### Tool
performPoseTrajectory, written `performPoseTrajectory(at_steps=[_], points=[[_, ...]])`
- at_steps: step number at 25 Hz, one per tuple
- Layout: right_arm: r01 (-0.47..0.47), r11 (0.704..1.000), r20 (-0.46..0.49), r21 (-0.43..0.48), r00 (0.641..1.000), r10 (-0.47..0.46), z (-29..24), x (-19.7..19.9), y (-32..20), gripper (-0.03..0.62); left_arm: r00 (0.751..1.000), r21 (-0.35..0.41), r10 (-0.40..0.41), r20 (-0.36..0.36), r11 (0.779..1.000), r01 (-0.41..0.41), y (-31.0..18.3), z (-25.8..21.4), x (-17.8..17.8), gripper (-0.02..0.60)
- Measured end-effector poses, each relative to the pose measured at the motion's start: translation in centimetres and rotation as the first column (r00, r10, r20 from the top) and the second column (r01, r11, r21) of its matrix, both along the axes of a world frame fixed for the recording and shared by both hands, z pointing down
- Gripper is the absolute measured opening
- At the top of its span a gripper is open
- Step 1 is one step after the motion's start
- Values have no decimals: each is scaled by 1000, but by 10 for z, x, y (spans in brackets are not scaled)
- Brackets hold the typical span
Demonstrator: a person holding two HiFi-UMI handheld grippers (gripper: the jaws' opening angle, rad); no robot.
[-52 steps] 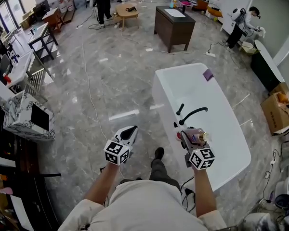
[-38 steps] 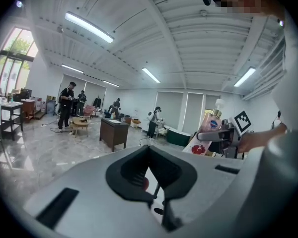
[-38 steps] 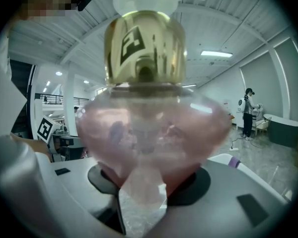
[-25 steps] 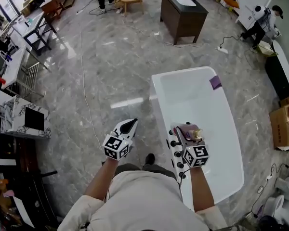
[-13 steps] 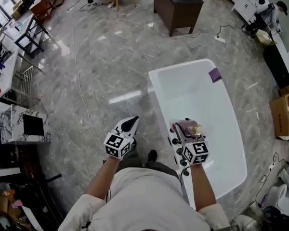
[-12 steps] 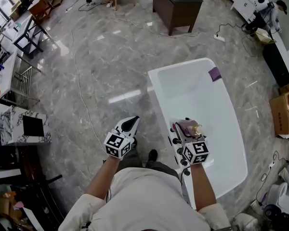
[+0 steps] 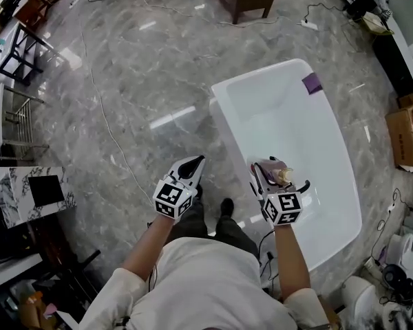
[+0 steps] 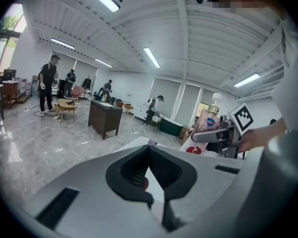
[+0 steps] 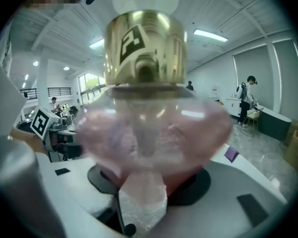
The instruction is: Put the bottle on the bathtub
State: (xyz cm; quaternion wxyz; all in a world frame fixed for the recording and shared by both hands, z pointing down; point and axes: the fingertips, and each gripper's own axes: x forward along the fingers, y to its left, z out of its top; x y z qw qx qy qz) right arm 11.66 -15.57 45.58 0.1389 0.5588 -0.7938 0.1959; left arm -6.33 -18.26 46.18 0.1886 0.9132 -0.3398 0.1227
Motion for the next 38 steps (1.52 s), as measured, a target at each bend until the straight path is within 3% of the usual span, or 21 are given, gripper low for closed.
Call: performPoseTrajectory(at_steps=[10,15,38], points=[[-50,997,-42,-52,998,47,90,-2,-70,241,998,-75,60,15,995,-58,-58,77,9,8],[-73,993,-52,-96,996,68,146,-3,-84,241,996,-117,88,30,990,-84,-66,125,19,8],[-100,987,-114,-126,990,86,360,27,-161,242,993,-221,114,31,970,-105,-97,299,63,8]])
